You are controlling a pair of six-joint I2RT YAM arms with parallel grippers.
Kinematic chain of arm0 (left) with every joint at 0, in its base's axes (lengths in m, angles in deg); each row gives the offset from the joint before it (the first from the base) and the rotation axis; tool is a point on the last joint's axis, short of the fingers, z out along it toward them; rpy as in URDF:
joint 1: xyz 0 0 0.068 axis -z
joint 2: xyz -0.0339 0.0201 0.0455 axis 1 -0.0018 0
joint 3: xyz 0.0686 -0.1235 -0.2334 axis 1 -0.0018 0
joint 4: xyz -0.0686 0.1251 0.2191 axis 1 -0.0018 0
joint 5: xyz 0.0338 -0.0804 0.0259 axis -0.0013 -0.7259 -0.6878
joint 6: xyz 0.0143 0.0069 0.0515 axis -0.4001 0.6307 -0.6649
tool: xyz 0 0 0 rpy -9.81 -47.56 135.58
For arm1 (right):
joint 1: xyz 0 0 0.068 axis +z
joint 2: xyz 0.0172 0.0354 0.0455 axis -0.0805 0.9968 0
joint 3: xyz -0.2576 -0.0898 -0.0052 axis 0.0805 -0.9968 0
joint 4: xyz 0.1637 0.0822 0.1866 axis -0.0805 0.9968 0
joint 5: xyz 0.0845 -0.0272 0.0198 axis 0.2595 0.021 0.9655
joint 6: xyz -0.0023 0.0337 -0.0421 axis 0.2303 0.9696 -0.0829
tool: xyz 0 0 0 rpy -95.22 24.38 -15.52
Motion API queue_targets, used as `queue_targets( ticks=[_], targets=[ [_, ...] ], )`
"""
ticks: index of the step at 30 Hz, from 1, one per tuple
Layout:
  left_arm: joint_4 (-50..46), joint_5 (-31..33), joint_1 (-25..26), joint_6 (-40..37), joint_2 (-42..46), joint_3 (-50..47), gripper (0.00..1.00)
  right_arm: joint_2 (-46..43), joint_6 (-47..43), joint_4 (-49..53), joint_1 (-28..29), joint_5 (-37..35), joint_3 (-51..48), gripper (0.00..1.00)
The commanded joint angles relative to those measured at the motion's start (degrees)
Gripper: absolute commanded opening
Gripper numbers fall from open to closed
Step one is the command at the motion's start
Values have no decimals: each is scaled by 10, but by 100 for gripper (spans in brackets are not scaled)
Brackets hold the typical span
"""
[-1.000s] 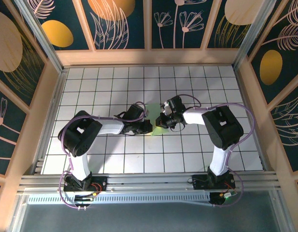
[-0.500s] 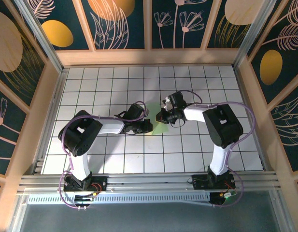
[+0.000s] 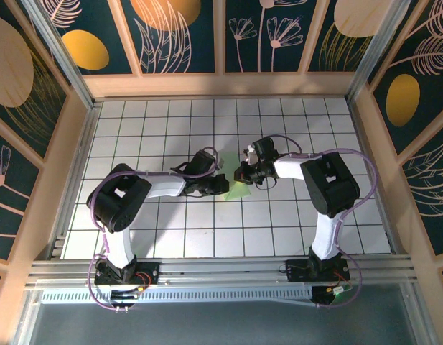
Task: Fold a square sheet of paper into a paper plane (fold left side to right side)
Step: Fold the triangle a second time at the center of the table.
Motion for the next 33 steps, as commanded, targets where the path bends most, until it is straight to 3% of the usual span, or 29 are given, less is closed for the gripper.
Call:
queue_targets(
  ticks=[1,16,33],
  targets=[
    [8,-35,-1,-5,14,30,0,17,-11,25,-7,-26,-10,0],
    [11,-54,11,-6,-29,36,0,21,-12,35,-6,-37,-12,0],
    [-30,-9,14,-31,-46,24,0,18,-15,39,-5,-38,-12,0]
  ],
)
